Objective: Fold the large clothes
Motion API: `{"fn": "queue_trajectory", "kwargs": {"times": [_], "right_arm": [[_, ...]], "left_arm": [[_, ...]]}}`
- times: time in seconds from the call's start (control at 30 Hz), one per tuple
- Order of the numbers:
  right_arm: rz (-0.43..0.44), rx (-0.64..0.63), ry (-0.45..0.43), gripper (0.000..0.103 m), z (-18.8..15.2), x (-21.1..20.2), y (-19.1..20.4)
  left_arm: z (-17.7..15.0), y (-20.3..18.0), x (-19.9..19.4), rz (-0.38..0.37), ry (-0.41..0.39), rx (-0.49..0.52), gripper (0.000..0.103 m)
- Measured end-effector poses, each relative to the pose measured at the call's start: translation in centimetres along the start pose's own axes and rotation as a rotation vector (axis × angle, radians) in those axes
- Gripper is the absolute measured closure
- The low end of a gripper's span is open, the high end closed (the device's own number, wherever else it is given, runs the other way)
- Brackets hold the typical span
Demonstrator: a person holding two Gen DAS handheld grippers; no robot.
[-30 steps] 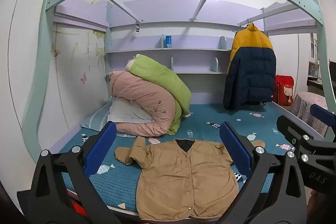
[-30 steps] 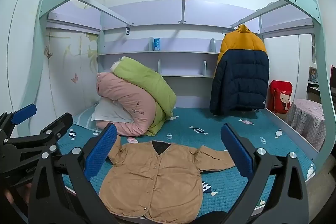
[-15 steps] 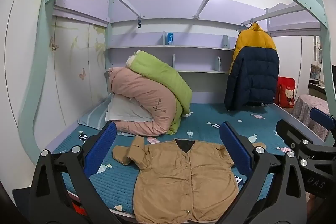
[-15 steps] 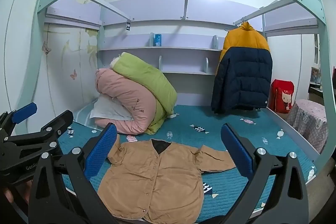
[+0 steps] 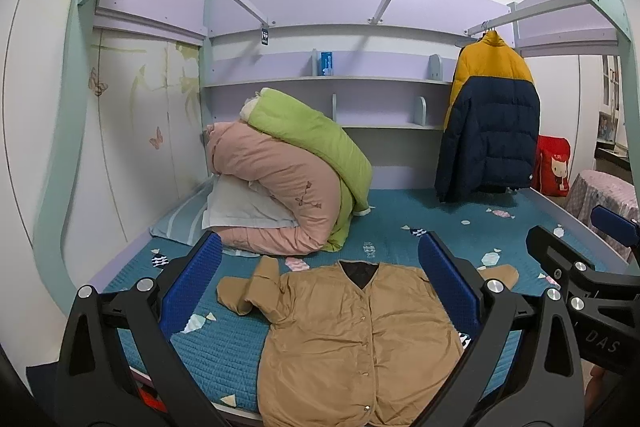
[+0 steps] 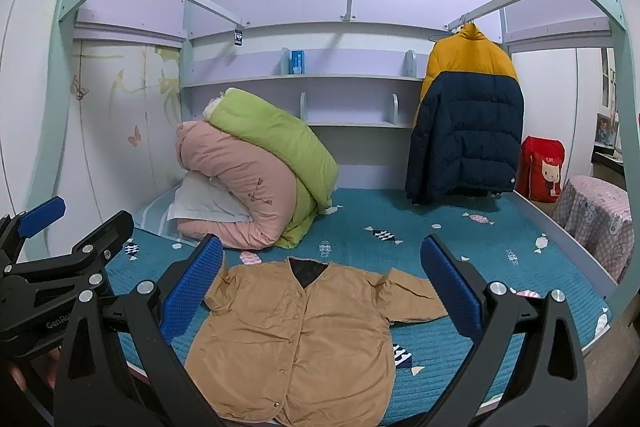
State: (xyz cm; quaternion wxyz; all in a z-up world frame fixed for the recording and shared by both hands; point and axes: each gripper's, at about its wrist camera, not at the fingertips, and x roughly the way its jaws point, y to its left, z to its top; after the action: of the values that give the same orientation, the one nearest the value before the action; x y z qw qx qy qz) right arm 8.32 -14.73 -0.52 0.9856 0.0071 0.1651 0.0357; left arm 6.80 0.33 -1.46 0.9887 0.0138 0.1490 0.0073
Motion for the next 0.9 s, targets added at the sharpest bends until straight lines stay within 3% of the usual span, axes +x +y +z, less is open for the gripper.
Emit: {"fn": "queue_trajectory", "kwargs": {"times": [0.9], "right_arm": [[0.004,0.020,0.020,0.007,-0.1,1.1,-0.8]], "left_arm": [[-1.0,-0.3,1.8,-0.002,0.014,0.001,0.005]]}}
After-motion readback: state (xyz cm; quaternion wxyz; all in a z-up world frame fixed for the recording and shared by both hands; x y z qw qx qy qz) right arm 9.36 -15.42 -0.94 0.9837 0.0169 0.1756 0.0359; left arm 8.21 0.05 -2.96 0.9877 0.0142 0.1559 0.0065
